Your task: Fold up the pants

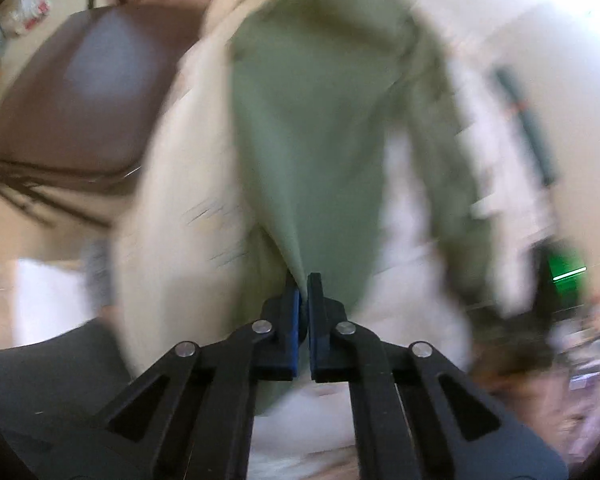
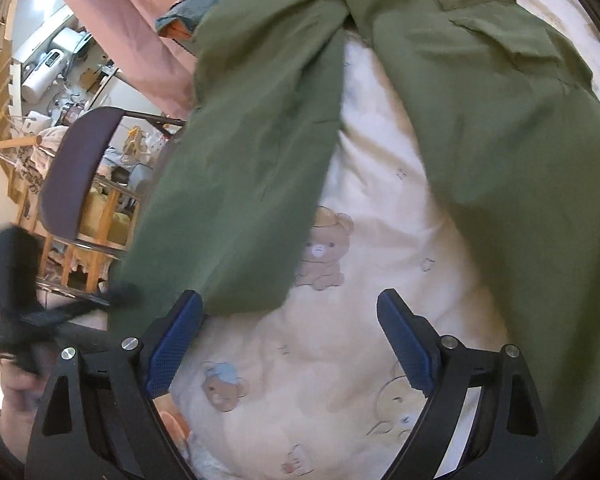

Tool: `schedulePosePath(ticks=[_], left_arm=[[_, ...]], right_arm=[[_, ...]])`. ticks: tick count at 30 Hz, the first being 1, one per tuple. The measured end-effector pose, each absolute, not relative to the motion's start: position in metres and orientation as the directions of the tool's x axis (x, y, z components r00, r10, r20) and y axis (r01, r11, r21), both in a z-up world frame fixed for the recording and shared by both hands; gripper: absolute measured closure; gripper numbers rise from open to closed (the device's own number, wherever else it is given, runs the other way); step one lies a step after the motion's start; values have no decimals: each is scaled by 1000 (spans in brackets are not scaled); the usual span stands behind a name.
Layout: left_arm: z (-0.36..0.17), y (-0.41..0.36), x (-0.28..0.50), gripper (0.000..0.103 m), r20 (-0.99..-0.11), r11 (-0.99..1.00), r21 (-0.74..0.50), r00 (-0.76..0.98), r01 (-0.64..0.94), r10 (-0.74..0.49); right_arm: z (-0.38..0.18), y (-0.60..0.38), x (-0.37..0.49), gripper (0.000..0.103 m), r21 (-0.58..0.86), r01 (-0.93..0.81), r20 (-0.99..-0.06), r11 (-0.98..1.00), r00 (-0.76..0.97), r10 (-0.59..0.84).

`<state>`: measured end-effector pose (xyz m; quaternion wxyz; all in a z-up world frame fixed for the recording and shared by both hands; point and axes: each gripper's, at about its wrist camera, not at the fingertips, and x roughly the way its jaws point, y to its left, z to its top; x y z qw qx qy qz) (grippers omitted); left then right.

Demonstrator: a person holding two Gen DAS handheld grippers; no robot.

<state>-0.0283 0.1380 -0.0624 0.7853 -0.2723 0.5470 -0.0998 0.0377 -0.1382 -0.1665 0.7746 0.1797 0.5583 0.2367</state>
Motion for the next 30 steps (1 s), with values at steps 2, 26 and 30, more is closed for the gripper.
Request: schedulePosePath(ticks=[2, 26, 30], left_arm=[[-40, 152, -30, 102, -694, 752, -649, 496, -117, -522], [-66, 185, -14, 101, -856, 827, -384, 493, -409, -154], [-64, 197, -15, 101, -864, 813, -343, 497, -471, -76]], right_arm=[[-173, -138, 38, 12, 490, -163, -814, 856, 266, 517], [-122, -81, 40, 97, 597, -530, -662, 602, 99, 743], [-87, -92, 75, 97, 705, -477, -555, 525, 90, 827]])
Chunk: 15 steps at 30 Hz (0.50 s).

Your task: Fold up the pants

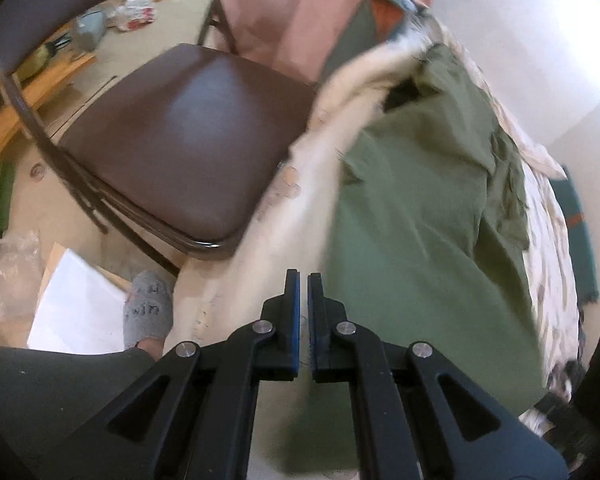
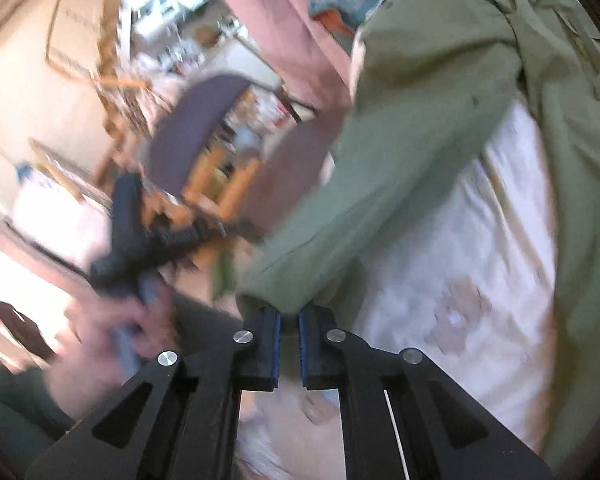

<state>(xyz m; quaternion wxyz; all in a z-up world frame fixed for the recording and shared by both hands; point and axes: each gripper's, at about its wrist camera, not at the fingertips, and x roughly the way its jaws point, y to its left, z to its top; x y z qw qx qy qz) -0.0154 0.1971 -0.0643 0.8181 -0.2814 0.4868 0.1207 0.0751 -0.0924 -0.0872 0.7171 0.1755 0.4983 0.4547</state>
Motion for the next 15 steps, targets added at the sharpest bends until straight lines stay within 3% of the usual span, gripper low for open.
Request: schedulePosePath(ticks=[2, 6, 7, 12, 14, 15], left_arm=[[-69, 201, -17, 101, -876, 805, -330, 478, -492, -67], [-82, 204, -20, 101, -904, 803, -300, 422, -515, -67], [-85, 204, -20, 101, -910, 805, -294, 407, -515, -72], [-100, 203, -19, 100, -934, 807, -284, 339, -517, -112], [-103, 203, -18, 94, -939, 801, -280, 325, -529, -113], [-104, 202, -17, 81, -940, 799, -281, 322, -532, -117]], right_arm=[[-92, -81, 100, 97, 731, -428, -552, 531, 87, 830], [-141, -37, 157, 97, 676, -317, -679, 665, 83, 730], [-157, -24, 167, 91, 645, -296, -722, 705, 67, 689], [-202, 26, 179, 90, 532, -337, -836, 776, -65, 545], [-198, 21, 177, 84, 536, -356, -830, 766, -57, 554], [-194, 14, 175, 66, 544, -350, -824, 762, -54, 564]])
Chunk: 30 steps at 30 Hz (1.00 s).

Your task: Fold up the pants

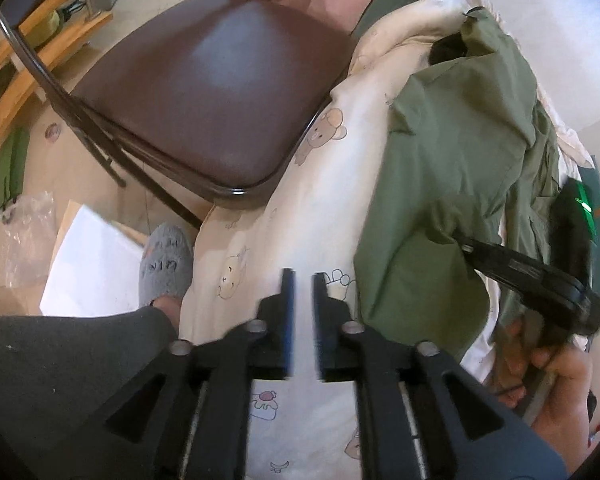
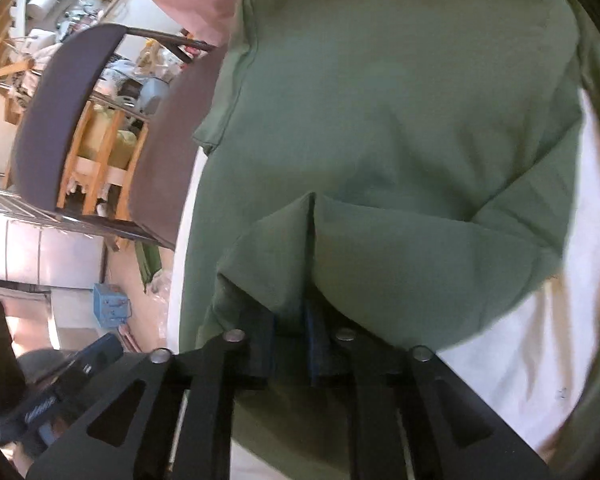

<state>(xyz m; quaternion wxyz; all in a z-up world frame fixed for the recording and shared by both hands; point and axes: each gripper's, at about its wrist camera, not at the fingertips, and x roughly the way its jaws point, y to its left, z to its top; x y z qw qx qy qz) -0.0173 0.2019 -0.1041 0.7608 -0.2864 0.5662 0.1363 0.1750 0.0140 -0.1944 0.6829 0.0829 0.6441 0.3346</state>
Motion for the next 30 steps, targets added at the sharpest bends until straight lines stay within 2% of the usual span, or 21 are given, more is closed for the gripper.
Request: schedulePosePath(ticks=[1, 2, 3, 8, 12, 14, 16, 17, 20, 21, 25, 27, 29, 30], left_arm=[[-104, 200, -17, 74, -939, 798, -284, 322, -531, -120], [-103, 197, -16, 62, -937, 798, -290, 327, -528, -125], [-102, 194, -15, 60, -933, 799, -300, 336, -520, -131], [-91, 176, -9, 60, -928, 842, -268, 362, -468, -93], [-89, 166, -6, 60, -926, 861, -254, 368, -440, -85], [-89, 164, -7, 60, -927, 869, -245, 368, -430, -79], [-87, 164, -9, 60, -925, 876, -231, 374, -423, -63], [-86, 164, -10, 60, -925, 880, -220, 377, -421, -51], [-85, 166, -13, 60, -927, 884, -195, 373, -424, -26], [-85, 167, -16, 60, -930, 887, -194, 367, -420, -30], [-82, 165, -25, 57, -926, 904, -203, 373, -375, -53], [-75, 157, -26, 33, -920, 928, -153, 392, -341, -8], [-69, 154, -26, 24, -911, 937, -81, 407, -339, 68], [-67, 157, -27, 24, -907, 931, -62, 409, -359, 97]], right_arm=[[-190, 4, 175, 39, 556, -337, -816, 760, -51, 575], [-184, -11, 173, 29, 572, -322, -804, 754, -40, 593], [-172, -28, 167, 25, 585, -314, -790, 748, -11, 613], [-148, -98, 135, 25, 633, -240, -736, 736, 107, 669], [-182, -130, 110, 25, 658, -152, -735, 738, 87, 673], [-204, -129, 98, 34, 692, -110, -714, 714, 42, 699], [-210, -117, 86, 86, 711, -138, -693, 689, 26, 720], [-206, -104, 77, 92, 699, -187, -698, 691, 33, 715], [-174, -75, 56, 97, 668, -329, -677, 668, 103, 729], [-153, -67, 49, 97, 663, -380, -645, 645, 146, 750], [-107, -63, 47, 97, 744, -389, -517, 543, 179, 837], [-86, -61, 61, 97, 773, -391, -471, 499, 173, 865], [-77, -52, 82, 97, 797, -374, -452, 474, 152, 879], [-77, -35, 97, 97, 806, -360, -454, 469, 131, 881]])
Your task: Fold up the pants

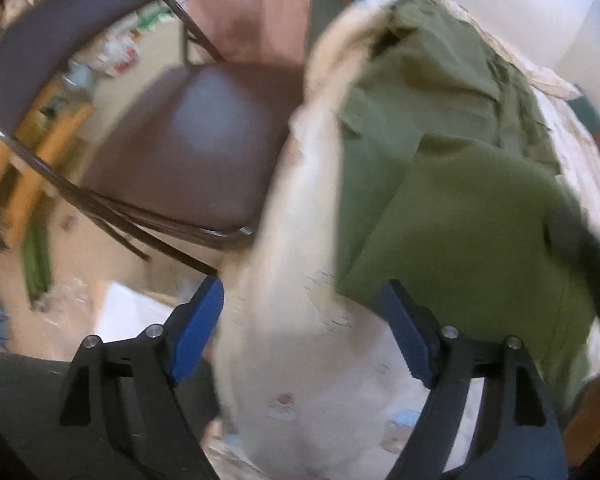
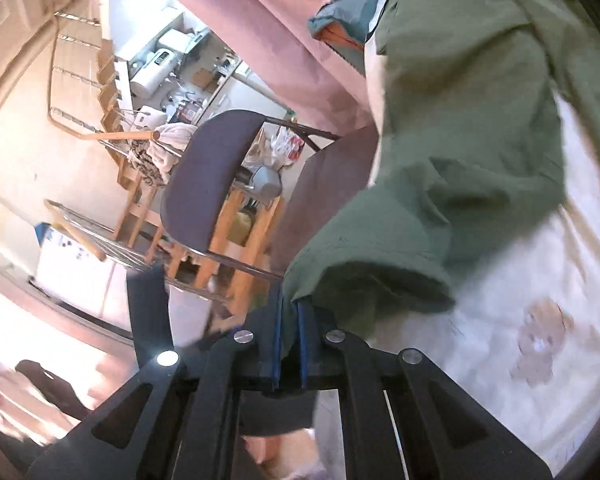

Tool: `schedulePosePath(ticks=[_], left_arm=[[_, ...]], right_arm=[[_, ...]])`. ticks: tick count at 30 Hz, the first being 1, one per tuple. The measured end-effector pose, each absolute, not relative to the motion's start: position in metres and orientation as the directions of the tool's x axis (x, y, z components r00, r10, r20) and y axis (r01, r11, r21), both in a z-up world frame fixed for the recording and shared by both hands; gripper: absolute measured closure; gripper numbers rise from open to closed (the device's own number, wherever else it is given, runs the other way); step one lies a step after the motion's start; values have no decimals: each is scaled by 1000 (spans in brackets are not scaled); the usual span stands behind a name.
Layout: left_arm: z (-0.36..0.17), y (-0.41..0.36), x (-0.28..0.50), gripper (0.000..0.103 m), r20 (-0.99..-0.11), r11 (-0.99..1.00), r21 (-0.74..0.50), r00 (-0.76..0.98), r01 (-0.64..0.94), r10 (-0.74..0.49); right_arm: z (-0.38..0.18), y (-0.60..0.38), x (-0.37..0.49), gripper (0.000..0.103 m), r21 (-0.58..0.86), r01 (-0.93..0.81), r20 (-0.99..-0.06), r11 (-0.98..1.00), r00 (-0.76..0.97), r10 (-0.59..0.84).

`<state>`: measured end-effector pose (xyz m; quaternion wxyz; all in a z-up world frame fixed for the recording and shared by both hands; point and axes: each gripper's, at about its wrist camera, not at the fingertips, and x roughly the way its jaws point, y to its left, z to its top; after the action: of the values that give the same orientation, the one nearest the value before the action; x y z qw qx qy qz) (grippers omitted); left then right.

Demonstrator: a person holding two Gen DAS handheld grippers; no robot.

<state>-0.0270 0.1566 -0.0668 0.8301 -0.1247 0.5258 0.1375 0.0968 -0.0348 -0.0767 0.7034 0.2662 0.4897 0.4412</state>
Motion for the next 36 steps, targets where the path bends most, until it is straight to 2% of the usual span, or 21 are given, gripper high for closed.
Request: schedulePosePath(ticks=[2, 5, 6, 7, 8, 9, 11, 14, 16, 19, 22, 24, 29, 31, 32, 33, 36], left_arm=[[-68, 174, -29, 24, -912, 895, -70, 392, -440, 121], [-81, 199, -33, 24, -936, 833, -111, 338, -541, 95], [-86, 206, -35, 24, -943, 814, -135, 326, -565, 70], [-88, 209, -35, 24, -946, 805, -148, 321, -574, 55], [-90, 211, -35, 24, -947, 802, -151, 317, -578, 50], [-91, 213, -35, 24, -948, 800, -150, 315, -581, 51], [-92, 216, -35, 24, -949, 791, -168, 315, -588, 33], [-97, 222, -36, 24, -949, 756, -213, 314, -619, -11], [-101, 222, -37, 24, -949, 740, -237, 313, -629, -38], [-99, 219, -33, 24, -946, 739, -250, 320, -626, -49], [-93, 216, -31, 24, -941, 748, -248, 337, -615, -35], [-91, 221, -34, 24, -939, 745, -243, 342, -622, -21], [-96, 232, -41, 24, -945, 706, -251, 327, -662, -29], [-96, 232, -39, 24, -946, 712, -242, 325, -659, -21], [-95, 231, -38, 24, -946, 717, -235, 325, -657, -13], [-94, 230, -37, 24, -945, 724, -228, 326, -651, -5], [-92, 227, -36, 24, -945, 736, -219, 326, -640, 3]], right_arm=[[-83, -12, 123, 97, 817, -335, -468, 469, 89, 879], [-101, 53, 165, 84, 819, -314, -508, 480, -9, 861], [-108, 73, 176, 64, 810, -320, -534, 491, -57, 844], [-113, 82, 178, 26, 797, -333, -558, 504, -83, 826], [-115, 90, 181, 15, 780, -346, -584, 522, -102, 805], [-114, 93, 184, 11, 775, -347, -593, 529, -108, 798], [-106, 88, 188, 11, 783, -362, -573, 505, -104, 813], [-79, 56, 178, 11, 754, -445, -544, 483, -13, 839], [-72, 42, 180, 11, 703, -453, -585, 548, 70, 808], [-86, 13, 172, 13, 668, -402, -642, 626, 114, 758], [-114, 15, 169, 20, 686, -301, -679, 662, 62, 732], [-130, 19, 161, 20, 700, -255, -682, 667, 39, 731], [-158, 44, 156, 35, 768, -152, -629, 623, 3, 777], [-166, 59, 161, 47, 744, -150, -658, 651, 11, 753], [-168, 65, 162, 71, 751, -147, -651, 643, -1, 759], [-170, 69, 163, 102, 756, -149, -646, 637, -17, 763], [-144, 63, 153, 103, 760, -244, -613, 603, 43, 789]])
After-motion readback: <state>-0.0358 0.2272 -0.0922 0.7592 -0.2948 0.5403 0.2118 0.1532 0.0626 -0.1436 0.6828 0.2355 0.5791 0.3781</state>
